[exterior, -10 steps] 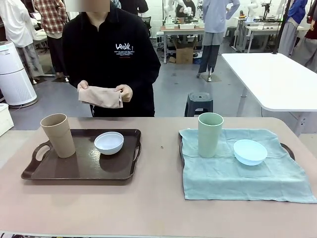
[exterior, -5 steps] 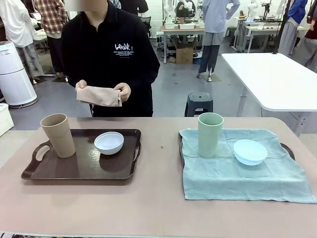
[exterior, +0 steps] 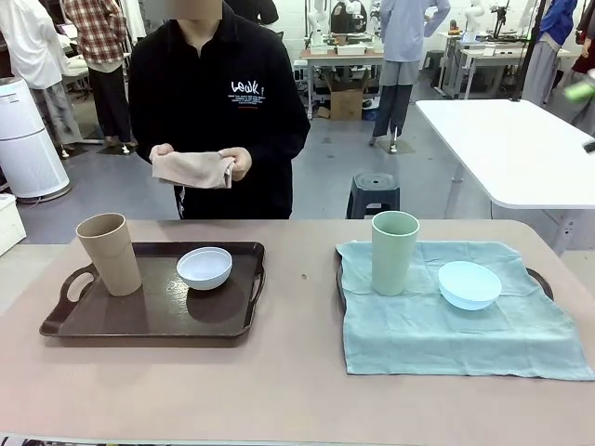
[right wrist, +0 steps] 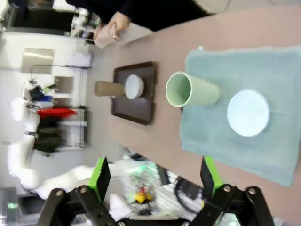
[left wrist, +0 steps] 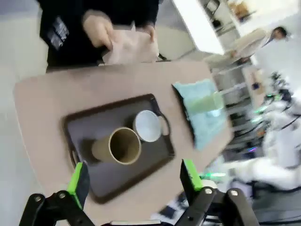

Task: Set up a tray with a mat and arrange the tableware.
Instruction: Pick up the Picnic Bowl and Reusable plastic cup from the Handle tray in front of the human's position and hold them in the air.

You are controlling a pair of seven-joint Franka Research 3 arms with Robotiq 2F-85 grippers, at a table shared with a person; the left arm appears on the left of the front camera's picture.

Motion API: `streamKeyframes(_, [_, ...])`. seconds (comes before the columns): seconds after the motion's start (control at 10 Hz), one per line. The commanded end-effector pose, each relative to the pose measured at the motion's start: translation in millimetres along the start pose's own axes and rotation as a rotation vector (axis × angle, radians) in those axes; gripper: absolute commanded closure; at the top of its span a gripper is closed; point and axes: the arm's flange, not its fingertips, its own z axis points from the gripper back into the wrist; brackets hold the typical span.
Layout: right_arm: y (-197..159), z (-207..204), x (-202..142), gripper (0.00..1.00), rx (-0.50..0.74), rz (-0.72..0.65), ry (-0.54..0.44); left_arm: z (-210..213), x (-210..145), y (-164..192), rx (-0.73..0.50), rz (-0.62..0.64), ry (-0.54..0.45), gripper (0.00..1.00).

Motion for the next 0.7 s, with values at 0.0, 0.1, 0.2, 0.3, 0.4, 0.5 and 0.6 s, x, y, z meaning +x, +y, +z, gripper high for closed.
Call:
streamKeyframes(0.0, [55.0,-42.0,37.3,0.00,-0.195,0.163,0.110,-4.4,-14.2,-24.0,0.190,-0.384,-0.167,0.00])
streamKeyframes(0.1, [0.0,0.0,0.0,0.00,0.000,0.000,0.000,0.0,0.0,0.0,0.000,0.000,0.000,0.00])
streamKeyframes(0.2, [0.0,0.0,0.0,0.00,0.000,0.000,0.000,0.0,0.0,0.0,0.000,0.000,0.000,0.00])
streamKeyframes(0.3, [0.0,0.0,0.0,0.00,0.000,0.000,0.000,0.0,0.0,0.0,0.000,0.000,0.000,0.00])
streamKeyframes(0.4, [40.3,-20.6,14.9,0.00,-0.077,0.066,0.039,4.2,3.3,-13.4,0.048,-0.117,-0.011,0.00])
streamKeyframes(0.5, [58.2,-58.9,36.0,0.00,-0.157,-0.028,0.105,-3.4,12.5,1.1,-0.036,-0.363,0.053,0.00])
streamKeyframes(0.6, [94.5,-112.0,62.8,0.00,-0.190,-0.057,0.169,-27.0,20.8,-0.5,-0.103,-0.612,0.109,0.00])
